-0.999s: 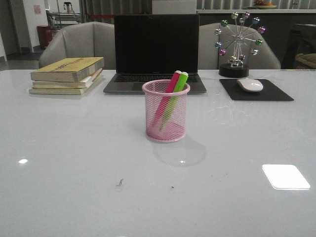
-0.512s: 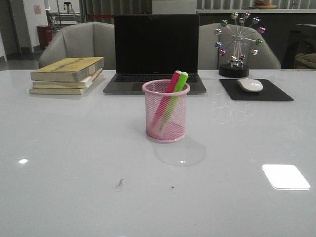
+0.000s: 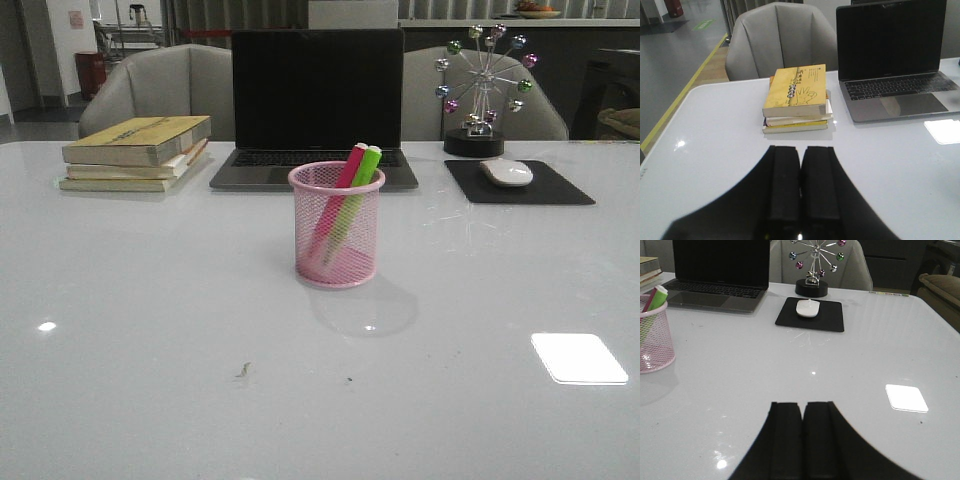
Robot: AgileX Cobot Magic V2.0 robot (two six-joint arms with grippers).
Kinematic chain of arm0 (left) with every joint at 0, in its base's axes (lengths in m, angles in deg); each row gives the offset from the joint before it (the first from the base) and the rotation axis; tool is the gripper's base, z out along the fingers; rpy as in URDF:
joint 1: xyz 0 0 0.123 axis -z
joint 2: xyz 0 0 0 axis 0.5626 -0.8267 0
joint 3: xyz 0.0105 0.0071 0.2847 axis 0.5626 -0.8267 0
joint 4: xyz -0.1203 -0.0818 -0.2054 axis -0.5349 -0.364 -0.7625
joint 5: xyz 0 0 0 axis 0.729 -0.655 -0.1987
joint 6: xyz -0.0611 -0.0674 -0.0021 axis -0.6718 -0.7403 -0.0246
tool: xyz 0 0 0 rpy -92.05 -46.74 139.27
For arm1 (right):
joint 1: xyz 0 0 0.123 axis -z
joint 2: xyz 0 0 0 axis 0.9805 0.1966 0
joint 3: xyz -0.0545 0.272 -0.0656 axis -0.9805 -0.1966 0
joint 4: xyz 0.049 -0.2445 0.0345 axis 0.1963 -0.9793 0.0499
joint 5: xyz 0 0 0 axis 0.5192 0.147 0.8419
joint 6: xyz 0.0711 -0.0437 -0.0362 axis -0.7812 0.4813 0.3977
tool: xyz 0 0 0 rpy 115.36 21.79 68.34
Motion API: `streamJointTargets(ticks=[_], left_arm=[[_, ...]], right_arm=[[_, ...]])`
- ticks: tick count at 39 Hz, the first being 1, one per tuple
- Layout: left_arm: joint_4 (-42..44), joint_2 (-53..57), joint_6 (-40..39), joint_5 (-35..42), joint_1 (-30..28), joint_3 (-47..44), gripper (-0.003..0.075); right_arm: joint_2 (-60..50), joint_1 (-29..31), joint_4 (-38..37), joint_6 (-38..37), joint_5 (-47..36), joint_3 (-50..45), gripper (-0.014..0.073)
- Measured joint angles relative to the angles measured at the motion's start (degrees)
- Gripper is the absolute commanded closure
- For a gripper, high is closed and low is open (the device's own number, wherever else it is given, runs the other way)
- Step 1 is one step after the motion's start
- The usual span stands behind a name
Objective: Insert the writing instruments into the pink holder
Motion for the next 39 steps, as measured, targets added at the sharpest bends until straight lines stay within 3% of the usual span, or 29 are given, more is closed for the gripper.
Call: streamJointTargets(ticks=[16,29,39], left_arm=[[1.1,12.62,0.0,-1.04,0.0,0.0,0.0623],[0.68,23.41,0.0,-16.29,0.0,-4.0,0.0623],[-5.7,31.02,0.0,-15.55,0.0,-11.77,0.0623]], right_arm=[[0.0,0.0,0.0,0.0,0.0,0.0,0.0535],[0.0,0.0,0.0,0.0,0.02,0.0,0.0535],[0.0,0.0,0.0,0.0,0.02,0.0,0.0535]])
